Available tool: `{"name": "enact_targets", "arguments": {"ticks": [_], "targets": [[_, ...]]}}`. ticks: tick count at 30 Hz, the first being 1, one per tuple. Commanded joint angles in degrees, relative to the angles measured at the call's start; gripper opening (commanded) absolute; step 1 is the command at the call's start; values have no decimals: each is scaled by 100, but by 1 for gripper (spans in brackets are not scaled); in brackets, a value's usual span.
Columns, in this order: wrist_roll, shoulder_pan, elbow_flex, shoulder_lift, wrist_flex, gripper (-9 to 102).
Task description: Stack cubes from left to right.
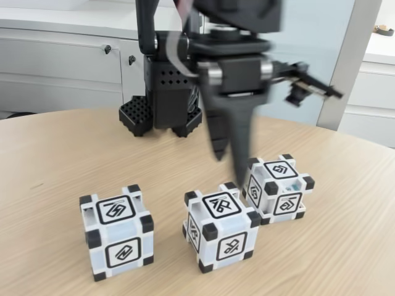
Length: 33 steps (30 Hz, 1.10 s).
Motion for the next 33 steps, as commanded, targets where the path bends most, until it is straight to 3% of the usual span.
{"name": "enact_targets", "arguments": {"ticks": [1, 6, 14, 22, 26, 30, 33], "targets": [[158, -475, -237, 62, 44, 38], [527, -1063, -220, -44, 53, 47], [861, -1775, -220, -483, 53, 48], [1063, -1740, -308, -1433, -53, 48], [1239, -1723, -308, -2030, -62, 33], [1213, -1723, -308, -2145, -62, 7], [1143, -1723, -325, -1995, -62, 4]]}}
